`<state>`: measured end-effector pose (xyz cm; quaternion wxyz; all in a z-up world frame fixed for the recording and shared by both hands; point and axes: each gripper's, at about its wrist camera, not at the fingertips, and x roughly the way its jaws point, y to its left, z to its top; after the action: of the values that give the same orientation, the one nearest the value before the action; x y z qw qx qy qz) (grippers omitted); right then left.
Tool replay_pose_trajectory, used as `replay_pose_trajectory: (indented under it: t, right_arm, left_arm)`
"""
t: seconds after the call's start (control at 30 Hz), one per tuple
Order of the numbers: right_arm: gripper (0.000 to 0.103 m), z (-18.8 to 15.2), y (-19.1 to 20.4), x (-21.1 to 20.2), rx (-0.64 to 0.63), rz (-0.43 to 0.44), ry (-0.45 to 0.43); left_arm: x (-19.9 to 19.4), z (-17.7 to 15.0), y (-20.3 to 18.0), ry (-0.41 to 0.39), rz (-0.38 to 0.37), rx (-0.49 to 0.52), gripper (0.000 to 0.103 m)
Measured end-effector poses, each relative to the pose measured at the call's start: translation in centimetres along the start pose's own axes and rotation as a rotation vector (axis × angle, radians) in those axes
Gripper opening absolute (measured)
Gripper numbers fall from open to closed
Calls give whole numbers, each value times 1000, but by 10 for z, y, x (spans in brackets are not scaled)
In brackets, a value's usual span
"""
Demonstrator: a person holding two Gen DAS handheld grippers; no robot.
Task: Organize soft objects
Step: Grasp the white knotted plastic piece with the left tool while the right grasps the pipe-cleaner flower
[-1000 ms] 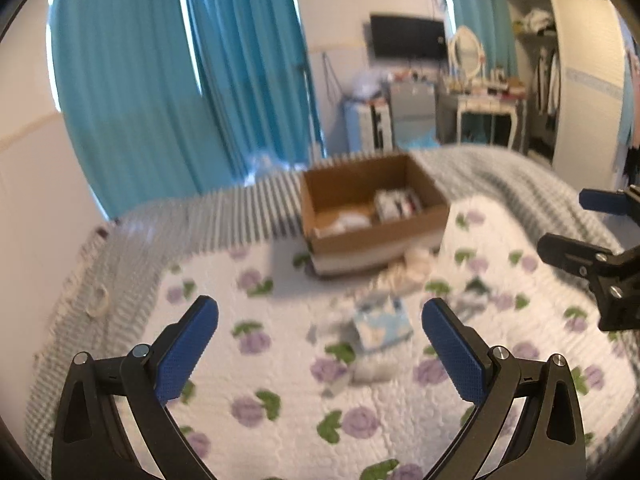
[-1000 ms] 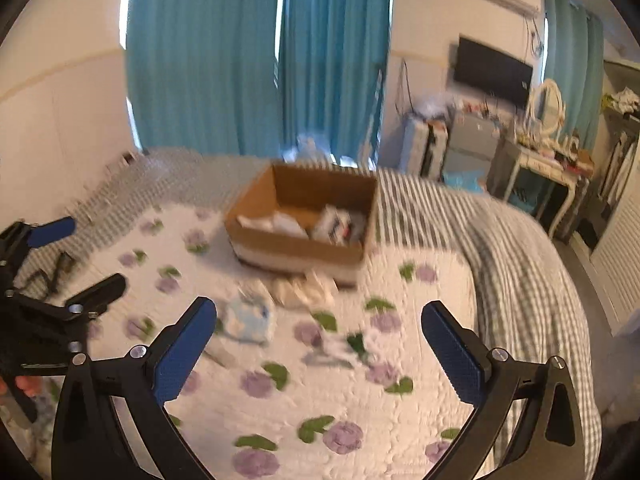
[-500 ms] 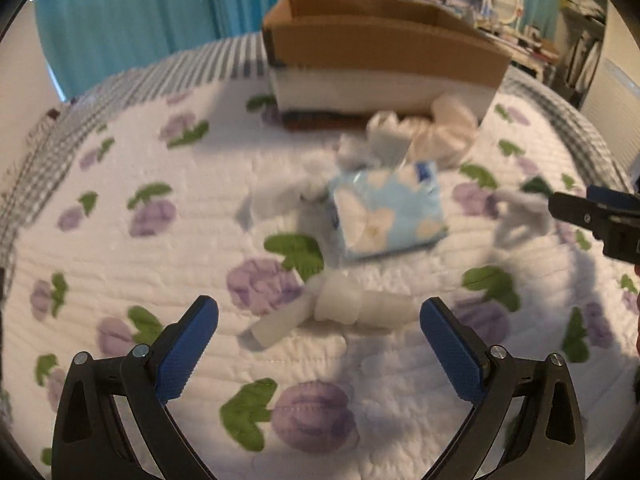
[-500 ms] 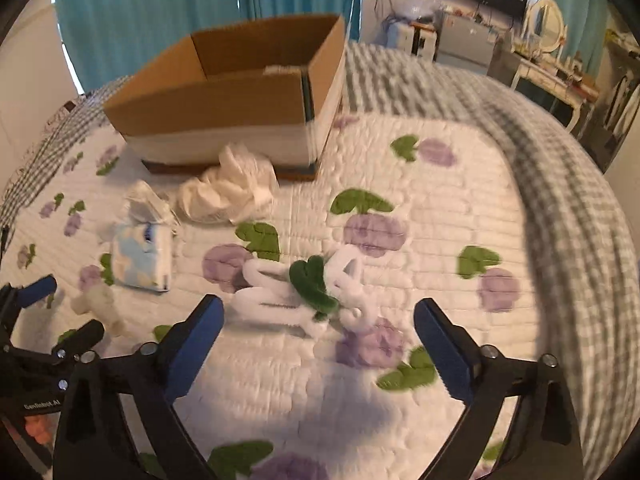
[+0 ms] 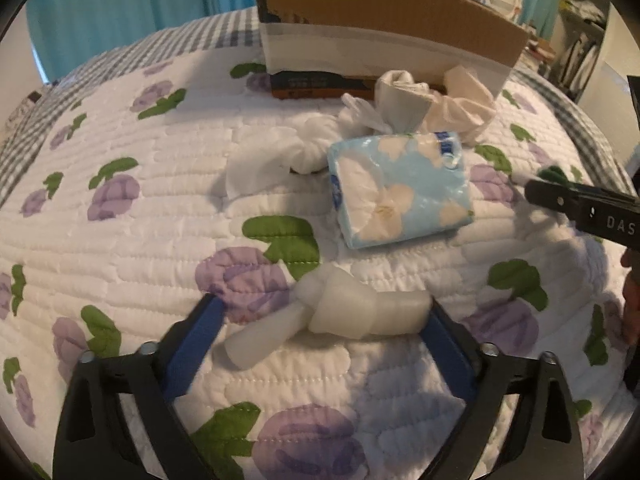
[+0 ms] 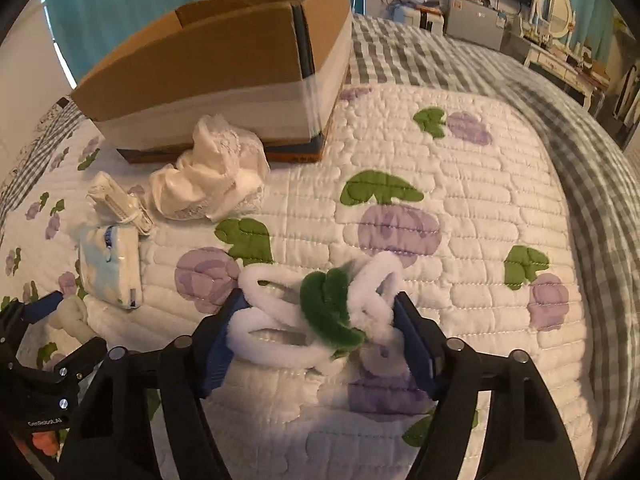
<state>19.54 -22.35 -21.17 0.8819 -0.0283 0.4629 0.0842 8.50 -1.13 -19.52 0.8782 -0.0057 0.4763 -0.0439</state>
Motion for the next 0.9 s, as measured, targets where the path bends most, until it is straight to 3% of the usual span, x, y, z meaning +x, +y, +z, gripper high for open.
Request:
replay_pose_trajectory:
  t: [0.27, 0.33, 0.53, 0.9]
  right_arm:
    - [68, -2, 1, -26, -6, -19, -58]
    - [68, -2, 2, -36, -12, -23, -69]
    - [68, -5, 4, -67, -14, -12, -103]
    - [68, -4, 8, -115, -18, 6, -172]
  left_arm:
    - [-12, -3, 4, 21, -52, 12, 51]
    - [-15, -4, 8, 26, -60, 0, 33]
    - [-18, -6, 19, 36, -108, -53, 6]
    - [-61, 4, -2, -50, -109, 54, 5]
